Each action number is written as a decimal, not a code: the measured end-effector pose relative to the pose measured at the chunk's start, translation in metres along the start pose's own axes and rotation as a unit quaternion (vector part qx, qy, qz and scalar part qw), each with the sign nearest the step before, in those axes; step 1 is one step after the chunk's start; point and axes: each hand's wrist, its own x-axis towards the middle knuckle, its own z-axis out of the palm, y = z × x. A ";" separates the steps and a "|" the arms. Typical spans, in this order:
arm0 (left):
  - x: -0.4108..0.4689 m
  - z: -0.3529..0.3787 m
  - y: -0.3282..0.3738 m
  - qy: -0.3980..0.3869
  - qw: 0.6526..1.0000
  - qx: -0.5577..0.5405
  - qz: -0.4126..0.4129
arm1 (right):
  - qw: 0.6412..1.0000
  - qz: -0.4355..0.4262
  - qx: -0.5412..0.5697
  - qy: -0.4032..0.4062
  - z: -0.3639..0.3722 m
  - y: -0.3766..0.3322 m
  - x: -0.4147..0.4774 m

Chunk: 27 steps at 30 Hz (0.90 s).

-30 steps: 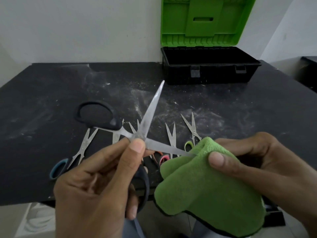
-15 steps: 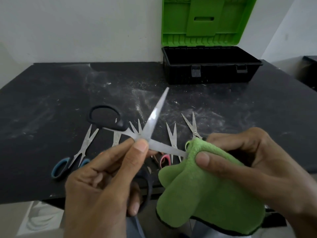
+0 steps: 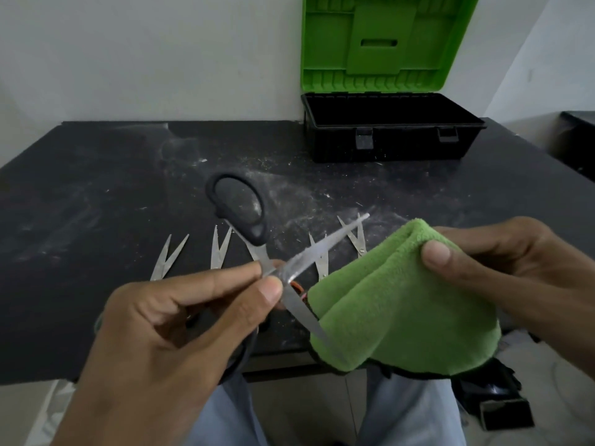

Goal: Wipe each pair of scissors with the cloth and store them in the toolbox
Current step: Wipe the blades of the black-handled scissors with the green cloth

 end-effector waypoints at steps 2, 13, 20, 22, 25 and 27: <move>0.002 -0.004 -0.003 -0.024 0.998 0.044 0.031 | 1.000 -0.004 -0.012 0.006 -0.003 -0.002 0.001; 0.004 -0.010 0.012 -0.088 0.992 0.086 0.023 | 0.980 -0.026 -0.143 -0.133 -0.021 -0.007 0.011; 0.009 -0.016 0.023 -0.109 0.980 0.145 0.086 | 0.969 -0.032 -0.163 -0.182 -0.023 -0.014 0.017; 0.008 -0.017 0.025 -0.108 0.980 0.144 0.080 | 0.970 -0.038 -0.166 -0.171 -0.024 -0.013 0.017; 0.007 -0.017 0.026 -0.100 0.980 0.160 0.071 | 0.974 -0.058 -0.166 -0.143 -0.025 -0.013 0.016; 0.007 -0.017 0.028 -0.097 0.977 0.174 0.072 | 0.976 -0.084 -0.164 -0.115 -0.024 -0.015 0.015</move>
